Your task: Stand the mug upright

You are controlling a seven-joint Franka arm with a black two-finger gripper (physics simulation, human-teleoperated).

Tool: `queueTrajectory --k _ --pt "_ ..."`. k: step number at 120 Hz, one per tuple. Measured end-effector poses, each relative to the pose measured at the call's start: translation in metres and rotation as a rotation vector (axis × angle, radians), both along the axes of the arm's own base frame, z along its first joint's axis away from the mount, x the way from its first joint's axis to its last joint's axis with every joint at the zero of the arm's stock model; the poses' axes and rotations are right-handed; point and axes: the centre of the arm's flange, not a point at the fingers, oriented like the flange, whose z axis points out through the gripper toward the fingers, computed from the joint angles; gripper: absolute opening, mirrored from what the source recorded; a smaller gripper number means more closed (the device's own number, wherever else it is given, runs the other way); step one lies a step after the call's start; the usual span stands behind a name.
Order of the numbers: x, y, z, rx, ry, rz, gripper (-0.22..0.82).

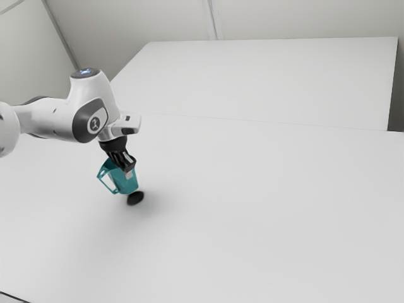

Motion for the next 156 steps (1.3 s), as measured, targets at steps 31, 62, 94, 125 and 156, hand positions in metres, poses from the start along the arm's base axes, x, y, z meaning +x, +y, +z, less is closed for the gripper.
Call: queueTrajectory --k 31,62,94,125,156 --pt "0.011 -0.014 -0.02 0.024 -0.004 0.018 -0.17" --pt "0.015 -0.065 -0.032 0.028 -0.008 -0.033 -0.17" --pt "0.016 -0.055 -0.033 0.029 -0.015 0.016 -0.17" --pt "0.016 -0.061 -0.034 0.03 -0.018 0.032 -0.17" --pt "0.015 -0.061 -0.034 0.022 -0.017 0.053 -0.1"
